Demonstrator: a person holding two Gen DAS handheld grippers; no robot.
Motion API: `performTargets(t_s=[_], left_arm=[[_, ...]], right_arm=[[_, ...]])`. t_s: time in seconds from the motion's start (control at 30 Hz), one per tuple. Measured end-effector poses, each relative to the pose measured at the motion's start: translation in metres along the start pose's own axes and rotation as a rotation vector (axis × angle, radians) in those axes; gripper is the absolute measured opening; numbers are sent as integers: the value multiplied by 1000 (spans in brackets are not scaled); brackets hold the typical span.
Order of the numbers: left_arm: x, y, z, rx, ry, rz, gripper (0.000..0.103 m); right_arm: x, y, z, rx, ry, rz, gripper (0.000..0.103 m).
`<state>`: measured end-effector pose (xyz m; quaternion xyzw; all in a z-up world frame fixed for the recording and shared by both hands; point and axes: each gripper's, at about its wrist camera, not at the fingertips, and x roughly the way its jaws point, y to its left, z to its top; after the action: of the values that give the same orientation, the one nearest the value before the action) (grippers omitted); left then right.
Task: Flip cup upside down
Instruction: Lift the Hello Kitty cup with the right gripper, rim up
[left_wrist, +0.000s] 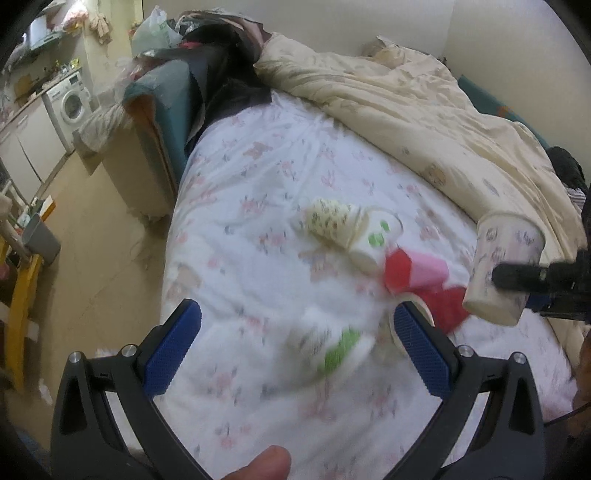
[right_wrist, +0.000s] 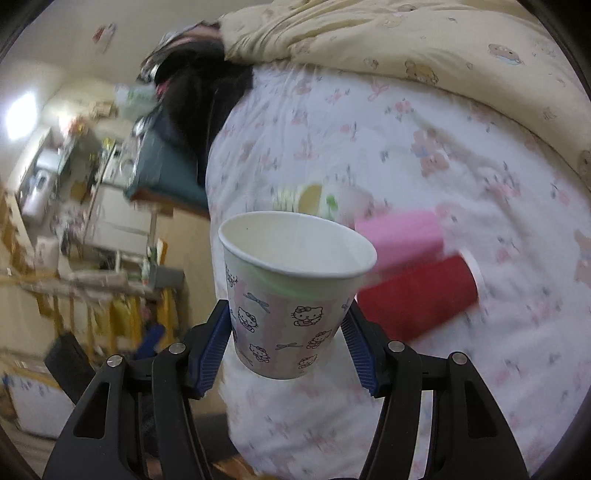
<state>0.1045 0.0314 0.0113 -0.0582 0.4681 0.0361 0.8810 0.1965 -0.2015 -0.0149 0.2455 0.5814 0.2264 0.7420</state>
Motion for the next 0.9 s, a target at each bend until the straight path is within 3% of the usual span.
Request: performTargets(t_s=[0.3, 0.5, 0.9], left_arm=[[-19, 27, -70, -86, 133, -40, 103], [-11, 32, -101, -95, 167, -8, 103], [4, 11, -99, -3, 136, 89, 103]], right_arm=[[8, -19, -98, -61, 163, -38, 62], [42, -39, -147, -93, 291, -83, 62], [96, -53, -160, -143, 348, -139, 63]])
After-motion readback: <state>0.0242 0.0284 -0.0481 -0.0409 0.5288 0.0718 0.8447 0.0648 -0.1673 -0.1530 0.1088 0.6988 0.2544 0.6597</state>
